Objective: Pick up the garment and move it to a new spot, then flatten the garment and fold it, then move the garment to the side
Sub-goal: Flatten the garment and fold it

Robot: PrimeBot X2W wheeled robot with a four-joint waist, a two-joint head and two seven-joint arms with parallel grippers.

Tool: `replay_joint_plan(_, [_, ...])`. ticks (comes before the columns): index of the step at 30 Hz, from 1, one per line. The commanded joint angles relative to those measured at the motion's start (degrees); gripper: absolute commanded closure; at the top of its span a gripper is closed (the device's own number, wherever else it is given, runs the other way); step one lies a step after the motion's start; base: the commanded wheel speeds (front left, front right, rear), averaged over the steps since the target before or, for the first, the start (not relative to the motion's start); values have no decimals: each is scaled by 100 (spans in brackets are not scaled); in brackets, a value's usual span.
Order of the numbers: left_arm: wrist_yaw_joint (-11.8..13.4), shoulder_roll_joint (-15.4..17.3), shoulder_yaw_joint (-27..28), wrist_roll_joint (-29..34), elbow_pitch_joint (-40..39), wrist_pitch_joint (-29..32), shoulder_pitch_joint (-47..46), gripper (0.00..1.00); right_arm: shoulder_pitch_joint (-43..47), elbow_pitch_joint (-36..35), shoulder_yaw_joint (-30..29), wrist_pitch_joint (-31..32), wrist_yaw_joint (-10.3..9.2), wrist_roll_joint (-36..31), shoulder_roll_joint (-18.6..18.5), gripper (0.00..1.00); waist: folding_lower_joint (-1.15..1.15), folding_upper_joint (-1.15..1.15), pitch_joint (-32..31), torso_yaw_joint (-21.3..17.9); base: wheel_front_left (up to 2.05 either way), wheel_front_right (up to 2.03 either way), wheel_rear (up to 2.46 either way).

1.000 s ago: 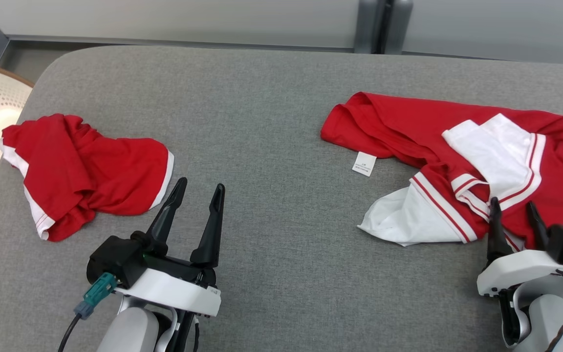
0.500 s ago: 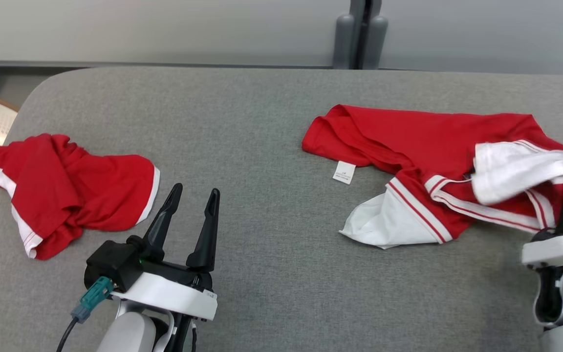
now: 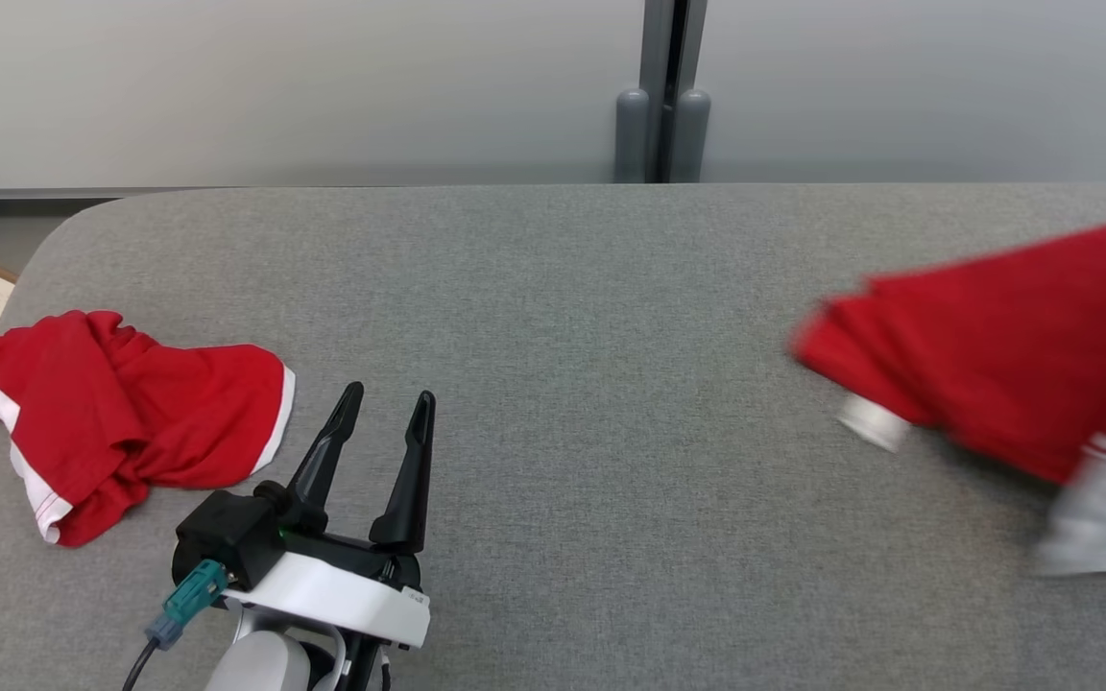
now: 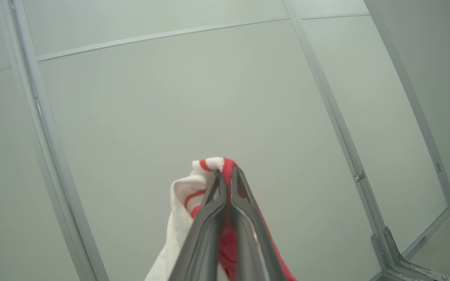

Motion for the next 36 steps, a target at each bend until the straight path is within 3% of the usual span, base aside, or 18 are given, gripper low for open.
replay_joint_plan(1, [-8,29,24,-34,-12,-1,54,0,-92,-73,26,63,0,-30,-9,100,0,0,-17,20,0,0,0])
replay_joint_plan(4, [-8,15,-7,-63,-10,-1,63,0,-572,-521,249,406,0,-159,-146,100,0,0,-47,75,0,0,0])
replay_joint_plan(8, [-8,6,-52,-107,-33,-1,37,0,-892,-963,1317,915,1,-279,112,100,0,0,22,225,0,0,0])
replay_joint_plan(12, [-8,4,-98,-150,-12,-1,-64,0,-615,-937,2317,1113,0,-294,429,100,0,0,162,429,0,0,0])
replay_joint_plan(16, [-9,-2,-251,-254,-30,-1,-229,0,-190,-342,3439,1081,1,-290,543,100,0,0,391,722,0,0,0])
replay_joint_plan(22, [-9,-1,-489,-396,52,-1,-431,0,-154,1424,5420,690,0,57,529,100,0,0,620,1188,0,0,0])
replay_joint_plan(23, [-9,-4,-550,-413,65,-1,-459,0,-269,1680,5646,587,0,44,533,72,0,0,632,1282,0,0,0])
replay_joint_plan(24, [-9,-1,-577,-424,80,-1,-460,0,-362,1903,5853,485,0,171,534,0,0,0,642,1362,0,0,0])
replay_joint_plan(30, [-9,-5,-593,-510,138,-1,-369,0,-854,2980,6345,290,-1,453,538,0,0,0,584,1602,0,0,0])
replay_joint_plan(36, [-9,-6,-294,-411,16,-2,-199,0,-1123,3539,6217,-15,-1,241,540,0,0,0,349,1358,0,0,0])
